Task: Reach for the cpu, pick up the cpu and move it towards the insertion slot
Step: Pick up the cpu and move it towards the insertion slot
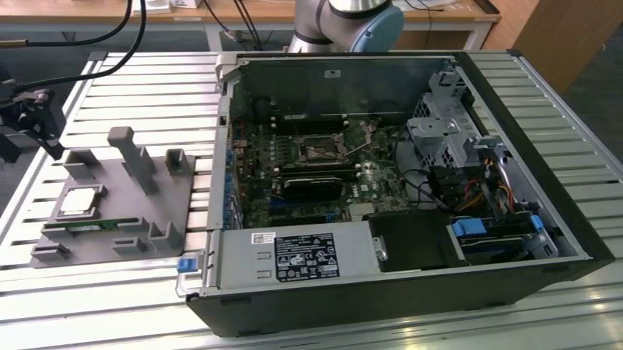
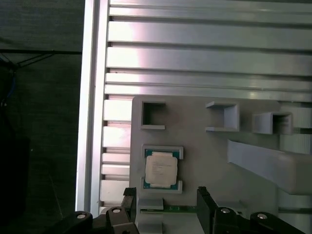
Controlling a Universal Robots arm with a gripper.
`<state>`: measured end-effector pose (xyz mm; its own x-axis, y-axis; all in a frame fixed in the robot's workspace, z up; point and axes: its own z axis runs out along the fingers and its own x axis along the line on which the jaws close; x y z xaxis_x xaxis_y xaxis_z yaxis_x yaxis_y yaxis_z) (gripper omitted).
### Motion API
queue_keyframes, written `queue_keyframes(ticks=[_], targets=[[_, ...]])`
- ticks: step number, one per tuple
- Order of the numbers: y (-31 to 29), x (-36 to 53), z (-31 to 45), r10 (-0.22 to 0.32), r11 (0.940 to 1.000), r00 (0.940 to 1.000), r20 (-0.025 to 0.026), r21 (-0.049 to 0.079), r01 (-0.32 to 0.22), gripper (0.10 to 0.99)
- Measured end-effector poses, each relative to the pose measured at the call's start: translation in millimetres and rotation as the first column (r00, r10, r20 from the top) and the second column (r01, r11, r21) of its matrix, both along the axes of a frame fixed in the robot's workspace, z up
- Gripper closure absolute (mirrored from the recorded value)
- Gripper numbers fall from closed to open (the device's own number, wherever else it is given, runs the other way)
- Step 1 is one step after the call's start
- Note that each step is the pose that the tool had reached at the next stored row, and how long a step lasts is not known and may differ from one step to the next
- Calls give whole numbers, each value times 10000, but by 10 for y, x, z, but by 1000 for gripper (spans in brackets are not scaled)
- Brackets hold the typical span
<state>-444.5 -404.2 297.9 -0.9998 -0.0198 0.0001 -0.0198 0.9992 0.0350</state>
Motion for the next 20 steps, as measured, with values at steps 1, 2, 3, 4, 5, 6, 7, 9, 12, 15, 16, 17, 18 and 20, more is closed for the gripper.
queue_keyframes(ticks=[1,2,3,4,5,6,7,9,12,15,16,17,18,20], targets=[[0,0,-10,0,10000,10000,0,0,0,482],[0,0,-20,0,10000,10000,0,0,0,482],[0,0,-30,1,10000,10000,0,0,-1,482],[0,0,-40,1,10000,10000,0,0,-1,482],[0,0,-51,1,10000,10000,0,0,-1,482],[0,0,-60,1,10000,10000,0,0,-1,482],[0,0,-69,1,10000,10000,-1,0,-1,482],[0,0,-89,1,10000,10000,0,0,-1,482],[0,0,-116,1,10000,10000,0,0,-1,482],[0,0,-141,0,10000,10000,-1,0,0,482],[-1,0,-151,0,10000,10000,-1,0,0,482],[-1,0,-162,0,10000,10000,0,1,0,482],[-2,0,-174,1,10000,10000,0,0,-1,482],[-4,0,-198,1,10000,10000,1,1,-1,482]])
